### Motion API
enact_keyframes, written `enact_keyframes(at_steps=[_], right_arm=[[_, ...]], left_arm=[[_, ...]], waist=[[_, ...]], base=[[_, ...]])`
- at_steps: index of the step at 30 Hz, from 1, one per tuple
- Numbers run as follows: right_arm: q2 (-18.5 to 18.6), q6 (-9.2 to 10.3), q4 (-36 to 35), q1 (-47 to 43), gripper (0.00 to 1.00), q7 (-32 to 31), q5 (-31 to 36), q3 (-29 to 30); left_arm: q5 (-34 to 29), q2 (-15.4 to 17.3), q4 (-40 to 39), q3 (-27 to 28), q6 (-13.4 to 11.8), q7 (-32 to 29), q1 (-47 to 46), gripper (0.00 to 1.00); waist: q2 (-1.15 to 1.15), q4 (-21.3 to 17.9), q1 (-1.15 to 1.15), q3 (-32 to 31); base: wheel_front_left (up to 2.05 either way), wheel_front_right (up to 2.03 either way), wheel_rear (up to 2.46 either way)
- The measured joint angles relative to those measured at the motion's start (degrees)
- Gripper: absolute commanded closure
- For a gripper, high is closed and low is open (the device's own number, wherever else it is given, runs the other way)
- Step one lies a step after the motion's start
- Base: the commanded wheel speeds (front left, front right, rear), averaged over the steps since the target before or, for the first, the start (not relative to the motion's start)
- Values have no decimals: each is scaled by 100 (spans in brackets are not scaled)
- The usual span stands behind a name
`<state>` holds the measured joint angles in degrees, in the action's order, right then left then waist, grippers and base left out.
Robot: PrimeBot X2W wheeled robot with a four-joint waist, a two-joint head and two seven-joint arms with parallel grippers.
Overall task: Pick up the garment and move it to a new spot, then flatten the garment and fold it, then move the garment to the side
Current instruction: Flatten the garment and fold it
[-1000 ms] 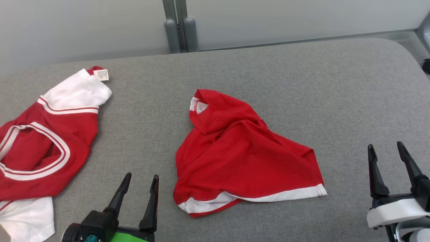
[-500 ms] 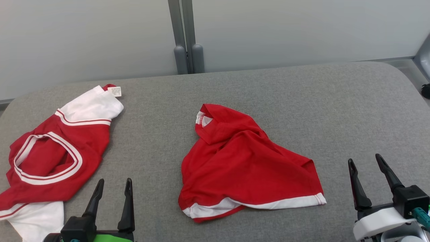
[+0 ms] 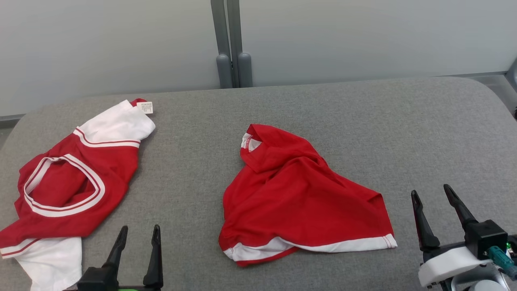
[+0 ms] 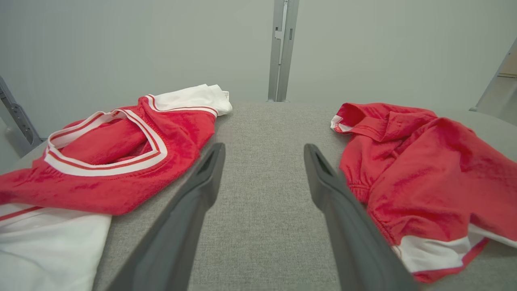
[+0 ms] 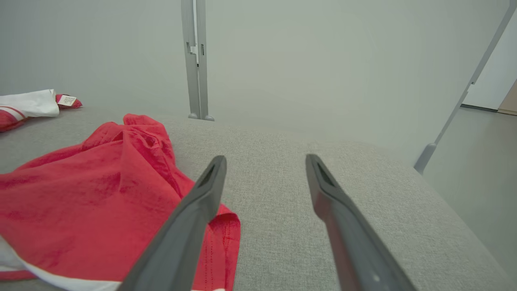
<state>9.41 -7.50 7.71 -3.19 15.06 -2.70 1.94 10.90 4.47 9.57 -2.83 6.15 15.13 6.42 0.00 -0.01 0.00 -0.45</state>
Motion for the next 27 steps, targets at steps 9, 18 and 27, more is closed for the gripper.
enact_keyframes(at_steps=[9, 18, 27], right_arm=[[545, 0, 615, 216, 0, -311, -232, -791], [854, -1, 1057, 402, 0, -1519, -979, -1482], [853, -1, 1272, 674, 0, -1564, -1145, -1639]], left_arm=[[118, -14, 530, -598, 97, -587, 1, 0], [1116, 269, 255, -1720, 125, -1965, -145, 0], [1411, 558, 363, -2000, 125, -2113, -496, 0]], waist=[[0, -30, 0, 147], [0, -12, 0, 505], [0, -10, 0, 794]], base=[[0, 0, 0], [0, 0, 0], [0, 0, 0]])
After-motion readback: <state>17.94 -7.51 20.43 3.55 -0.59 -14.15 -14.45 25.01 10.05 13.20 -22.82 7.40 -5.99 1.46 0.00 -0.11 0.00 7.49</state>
